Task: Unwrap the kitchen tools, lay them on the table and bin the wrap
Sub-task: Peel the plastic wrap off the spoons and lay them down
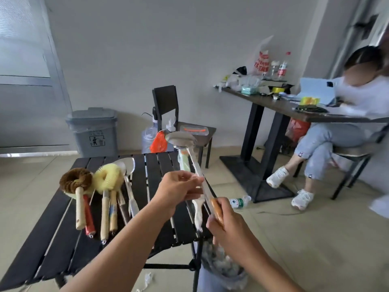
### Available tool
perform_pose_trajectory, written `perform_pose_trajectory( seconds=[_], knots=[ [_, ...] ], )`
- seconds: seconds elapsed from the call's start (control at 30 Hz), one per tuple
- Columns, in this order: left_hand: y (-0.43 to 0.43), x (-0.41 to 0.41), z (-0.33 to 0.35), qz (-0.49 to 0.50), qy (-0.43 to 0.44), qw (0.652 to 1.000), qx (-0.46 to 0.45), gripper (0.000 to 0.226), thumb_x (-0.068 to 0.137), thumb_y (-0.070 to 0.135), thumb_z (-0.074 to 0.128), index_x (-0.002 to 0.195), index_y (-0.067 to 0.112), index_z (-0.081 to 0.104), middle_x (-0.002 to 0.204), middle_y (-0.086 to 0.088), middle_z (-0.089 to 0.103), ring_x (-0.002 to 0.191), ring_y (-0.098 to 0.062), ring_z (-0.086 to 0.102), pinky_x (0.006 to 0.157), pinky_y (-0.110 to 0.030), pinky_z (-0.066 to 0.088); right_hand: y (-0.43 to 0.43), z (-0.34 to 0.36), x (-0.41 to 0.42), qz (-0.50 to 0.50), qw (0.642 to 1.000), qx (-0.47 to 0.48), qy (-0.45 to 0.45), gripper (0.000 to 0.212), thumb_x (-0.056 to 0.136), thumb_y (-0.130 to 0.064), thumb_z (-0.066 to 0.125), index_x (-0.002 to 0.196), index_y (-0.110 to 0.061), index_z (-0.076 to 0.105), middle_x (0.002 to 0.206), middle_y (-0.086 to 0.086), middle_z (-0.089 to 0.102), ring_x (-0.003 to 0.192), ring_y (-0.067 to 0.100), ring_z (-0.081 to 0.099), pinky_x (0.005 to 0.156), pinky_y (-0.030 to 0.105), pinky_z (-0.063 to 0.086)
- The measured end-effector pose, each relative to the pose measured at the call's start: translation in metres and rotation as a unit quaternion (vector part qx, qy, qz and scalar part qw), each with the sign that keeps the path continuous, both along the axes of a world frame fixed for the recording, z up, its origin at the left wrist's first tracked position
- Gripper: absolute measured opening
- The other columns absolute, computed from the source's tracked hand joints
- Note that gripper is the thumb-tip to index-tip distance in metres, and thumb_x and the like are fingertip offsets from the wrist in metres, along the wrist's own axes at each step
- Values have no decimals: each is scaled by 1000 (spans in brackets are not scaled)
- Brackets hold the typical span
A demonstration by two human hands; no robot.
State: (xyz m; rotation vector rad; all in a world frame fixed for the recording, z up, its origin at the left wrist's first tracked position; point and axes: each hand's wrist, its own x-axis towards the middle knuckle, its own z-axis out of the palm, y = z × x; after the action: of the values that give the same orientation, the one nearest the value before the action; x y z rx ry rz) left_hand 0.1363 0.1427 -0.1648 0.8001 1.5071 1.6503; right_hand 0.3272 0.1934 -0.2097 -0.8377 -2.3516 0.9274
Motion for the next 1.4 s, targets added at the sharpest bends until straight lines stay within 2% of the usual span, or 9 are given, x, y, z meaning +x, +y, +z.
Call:
perform_pose_trajectory(
  seconds=[0.2,0.4,0.6,0.67,0.73,0.9,1.07,1.23,1.4],
  knots=[
    [46,31,-13,19,0,1000,-8,26,93,23,81,99,-1,72,88,-13,82,81,-21,81,64,-23,61,43,-13,10,-69,992,-67,82,31,105,-42,62,77,-44,49,62,-15,57,52,3,46,55,22,38],
    [67,40,-31,6,-31,1000,-1,25,98,16,74,104,-8,68,89,-15,81,89,-25,81,76,-29,65,60,-34,19,-123,987,-79,74,23,102,-44,67,92,-31,50,64,-30,57,57,-2,53,52,15,39],
    [65,35,-38,1,-102,995,5,11,103,7,66,96,1,62,83,-13,79,82,-22,80,68,-25,63,50,-27,26,-100,949,-239,180,28,96,-53,71,107,-27,68,63,-5,60,49,12,48,47,29,39],
    [62,32,-38,18,-42,999,1,8,104,5,65,102,3,58,88,-17,78,77,-20,79,63,-24,61,47,-24,29,-81,933,-289,198,32,108,-45,56,106,-21,76,68,1,61,50,13,51,45,27,40],
    [59,29,-37,21,124,992,13,11,104,-3,60,103,6,54,85,-16,74,67,-15,73,59,-24,57,47,-22,32,-65,914,-341,211,36,113,-32,48,109,-15,79,71,5,62,53,14,52,47,25,42],
    [49,37,-33,-32,469,881,53,31,93,-15,52,92,10,71,88,6,63,73,-4,61,69,-15,49,48,-16,45,-31,878,-425,219,28,110,-28,56,112,-11,78,79,8,65,59,17,56,54,26,48],
    [34,36,-24,-102,555,824,51,22,87,8,82,108,9,74,106,6,61,89,-7,65,83,-20,56,51,-5,56,16,858,-464,218,33,99,-29,65,117,-3,74,86,13,64,62,21,57,56,26,50],
    [29,44,-20,-22,636,769,62,13,92,29,81,93,17,78,107,5,55,81,-12,59,65,-39,56,50,-1,60,23,873,-448,193,31,110,-24,54,112,-3,78,85,11,64,60,16,55,52,22,48],
    [28,46,-14,-100,627,764,114,20,94,15,79,79,11,66,105,6,62,94,-14,57,76,-33,51,48,3,60,-2,897,-408,172,39,110,-29,50,98,-14,84,80,11,67,54,15,54,50,21,47]
  ],
)
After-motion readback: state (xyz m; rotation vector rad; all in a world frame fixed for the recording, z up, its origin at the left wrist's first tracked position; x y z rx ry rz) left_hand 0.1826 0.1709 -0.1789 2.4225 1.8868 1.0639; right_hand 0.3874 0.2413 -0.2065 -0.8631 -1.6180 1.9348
